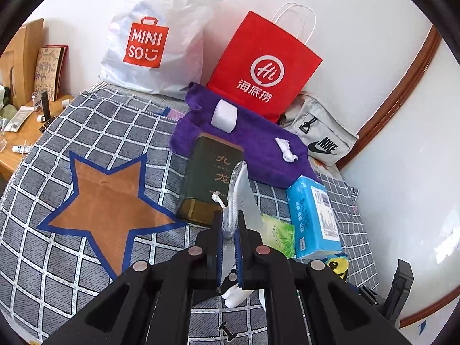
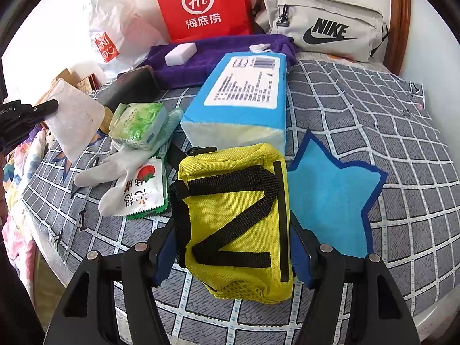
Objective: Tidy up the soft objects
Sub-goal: 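Lift and carry the mesh bag and yellow pouch toward the purple towel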
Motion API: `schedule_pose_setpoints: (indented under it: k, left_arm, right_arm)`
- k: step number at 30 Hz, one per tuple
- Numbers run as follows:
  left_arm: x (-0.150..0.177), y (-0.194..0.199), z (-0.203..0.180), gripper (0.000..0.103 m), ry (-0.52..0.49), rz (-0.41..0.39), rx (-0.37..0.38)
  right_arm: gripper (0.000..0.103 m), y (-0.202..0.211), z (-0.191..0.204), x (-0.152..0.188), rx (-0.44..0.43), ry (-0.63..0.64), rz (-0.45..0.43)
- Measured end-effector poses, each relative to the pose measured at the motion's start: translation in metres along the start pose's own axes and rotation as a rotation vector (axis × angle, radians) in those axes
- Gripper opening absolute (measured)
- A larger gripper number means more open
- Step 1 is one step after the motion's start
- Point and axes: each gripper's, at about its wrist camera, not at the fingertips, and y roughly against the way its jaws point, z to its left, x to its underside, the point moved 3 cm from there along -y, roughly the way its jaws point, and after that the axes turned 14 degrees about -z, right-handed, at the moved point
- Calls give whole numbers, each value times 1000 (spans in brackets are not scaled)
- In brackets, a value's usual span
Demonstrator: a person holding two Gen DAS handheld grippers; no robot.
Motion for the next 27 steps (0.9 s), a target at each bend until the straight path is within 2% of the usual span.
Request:
schedule_pose_setpoints:
  k: [5,16,27]
  left_arm:
    - [-8,2,-7,7,-38,-10,-36]
    - [-33,1,-29,7,-78,-35,-24]
    - [-63,-21,-39,7,-90,-36,-27]
  right_arm:
    - [66,11,2,-18,-28,-7,-37]
    - [66,22,3,-68,-47,-5,-111]
    - [66,13,2,-128,-44,16,-174]
